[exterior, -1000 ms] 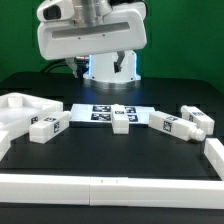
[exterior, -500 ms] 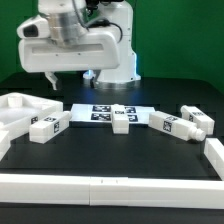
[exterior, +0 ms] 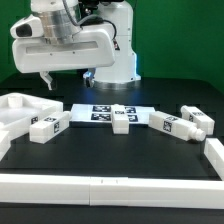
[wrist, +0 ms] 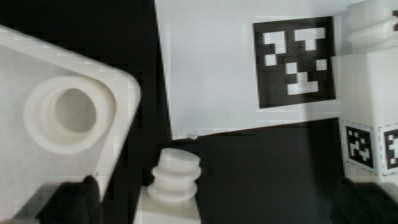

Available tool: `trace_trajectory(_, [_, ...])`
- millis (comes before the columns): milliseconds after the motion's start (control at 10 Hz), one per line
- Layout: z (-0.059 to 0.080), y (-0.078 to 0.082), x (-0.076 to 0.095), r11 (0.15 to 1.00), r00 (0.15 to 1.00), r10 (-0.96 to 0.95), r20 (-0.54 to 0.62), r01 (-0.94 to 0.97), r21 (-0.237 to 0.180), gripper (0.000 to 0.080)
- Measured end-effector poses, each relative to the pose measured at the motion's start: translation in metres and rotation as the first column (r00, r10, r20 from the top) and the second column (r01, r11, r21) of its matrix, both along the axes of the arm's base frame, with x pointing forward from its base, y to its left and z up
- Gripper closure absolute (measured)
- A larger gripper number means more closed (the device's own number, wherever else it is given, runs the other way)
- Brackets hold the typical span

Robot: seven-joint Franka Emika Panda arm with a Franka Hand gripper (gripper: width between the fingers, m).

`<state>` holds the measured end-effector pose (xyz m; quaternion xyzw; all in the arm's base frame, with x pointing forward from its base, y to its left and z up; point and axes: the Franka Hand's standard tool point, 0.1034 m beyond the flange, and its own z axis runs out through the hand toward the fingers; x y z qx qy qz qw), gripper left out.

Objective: Assemble desk

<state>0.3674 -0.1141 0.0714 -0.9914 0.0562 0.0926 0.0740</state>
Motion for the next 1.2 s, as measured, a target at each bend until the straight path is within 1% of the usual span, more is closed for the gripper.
trace_trajectory(100, [-0.001,-0.018,-0.003,0.999,0.999,-0.026,0.033,0.027,-0.023,0.015])
trace_trajectory(200, [-0.003,-0.043,-0.013,0.994,0.993,-0.081,0.092,0.087,-0.069,0.015])
trace_trajectory(300, [-0.005,-0.069,-0.023,0.995,0.991,-0.079,0.11,0.085,-0.054,0.015])
trace_trajectory(400, [-0.004,-0.073,-0.02,0.994,0.991,-0.093,0.099,0.097,-0.041,0.015])
trace_trajectory(500, [-0.004,-0.071,-0.02,0.995,0.991,-0.086,0.098,0.09,-0.041,0.015])
trace_trajectory(800, [-0.005,-0.073,-0.02,0.995,0.991,-0.089,0.097,0.094,-0.042,0.015])
trace_trajectory(900, [-0.003,-0.095,-0.015,0.987,0.984,-0.142,0.105,0.148,-0.059,0.015])
trace_trajectory(1000, [-0.001,-0.109,-0.012,0.971,0.97,-0.215,0.116,0.225,-0.079,0.015])
trace_trajectory(1100, [-0.003,-0.133,-0.017,0.98,0.976,-0.155,0.155,0.172,-0.101,0.015])
trace_trajectory(1200, [-0.011,-0.162,-0.029,0.99,0.983,-0.088,0.164,0.105,-0.094,0.015])
